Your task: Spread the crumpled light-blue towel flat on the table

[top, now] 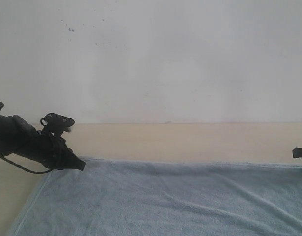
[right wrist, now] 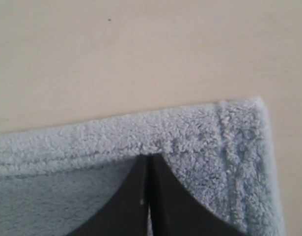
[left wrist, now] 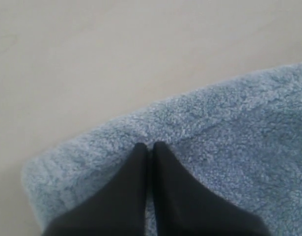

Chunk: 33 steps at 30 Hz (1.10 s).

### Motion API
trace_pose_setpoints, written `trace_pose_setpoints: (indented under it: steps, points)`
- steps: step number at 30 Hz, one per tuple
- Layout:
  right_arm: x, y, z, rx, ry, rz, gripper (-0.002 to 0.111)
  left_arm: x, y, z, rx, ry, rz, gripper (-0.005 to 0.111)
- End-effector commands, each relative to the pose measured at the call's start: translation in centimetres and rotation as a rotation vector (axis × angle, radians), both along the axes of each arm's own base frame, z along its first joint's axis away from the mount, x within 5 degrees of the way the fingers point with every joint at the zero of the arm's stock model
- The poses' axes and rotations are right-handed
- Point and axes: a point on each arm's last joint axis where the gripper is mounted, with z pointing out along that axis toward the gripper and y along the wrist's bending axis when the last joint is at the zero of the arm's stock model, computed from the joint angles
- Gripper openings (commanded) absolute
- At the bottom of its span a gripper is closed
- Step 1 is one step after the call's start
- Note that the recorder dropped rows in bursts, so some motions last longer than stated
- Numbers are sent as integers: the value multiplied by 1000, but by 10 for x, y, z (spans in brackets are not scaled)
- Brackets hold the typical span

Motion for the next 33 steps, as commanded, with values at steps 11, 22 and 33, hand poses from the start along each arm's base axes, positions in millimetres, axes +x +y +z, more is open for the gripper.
trace_pose_setpoints:
  steps: [11,22,33]
  points:
    - [6,-10,1,-86,-70,-14,0,5,8,-7,62,-60,40,4]
    - [20,-6,58,-32,-168,10,0,10,8,32,53,-159,58,4]
    - [9,27,101,16,-194,90,0,-11,21,95,-193,-277,418,4]
